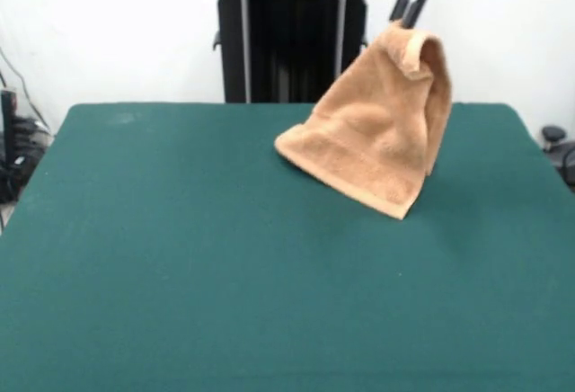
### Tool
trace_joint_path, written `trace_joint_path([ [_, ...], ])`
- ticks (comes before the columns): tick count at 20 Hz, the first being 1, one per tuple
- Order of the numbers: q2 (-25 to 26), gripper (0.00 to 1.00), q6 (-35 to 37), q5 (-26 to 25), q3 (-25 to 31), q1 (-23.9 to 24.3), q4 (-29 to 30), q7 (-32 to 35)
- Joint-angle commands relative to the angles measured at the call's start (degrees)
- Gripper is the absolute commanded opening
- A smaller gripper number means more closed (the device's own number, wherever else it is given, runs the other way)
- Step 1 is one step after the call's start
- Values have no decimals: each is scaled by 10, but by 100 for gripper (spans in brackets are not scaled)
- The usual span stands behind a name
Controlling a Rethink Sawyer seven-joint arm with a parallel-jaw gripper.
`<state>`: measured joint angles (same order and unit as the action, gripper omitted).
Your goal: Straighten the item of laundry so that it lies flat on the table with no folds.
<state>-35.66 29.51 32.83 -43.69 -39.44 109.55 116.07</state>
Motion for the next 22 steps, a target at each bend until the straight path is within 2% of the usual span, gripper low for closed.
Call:
trace_joint_path([
  [1, -6, 0, 173, -5, -41, -68, -23, 259],
  [8, -14, 0, 219, -14, -53, -81, -41, 283],
  [11, -13, 0, 169, -3, -22, -58, -27, 266],
  [16, -6, 0, 43, -6, 39, 29, -3, 180],
  [18, -12, 0, -30, -21, 79, 91, 7, 114],
  [20, -23, 0, -94, -47, 135, 173, 12, 41],
  [22, -30, 0, -124, -73, 174, 216, 19, 15],
])
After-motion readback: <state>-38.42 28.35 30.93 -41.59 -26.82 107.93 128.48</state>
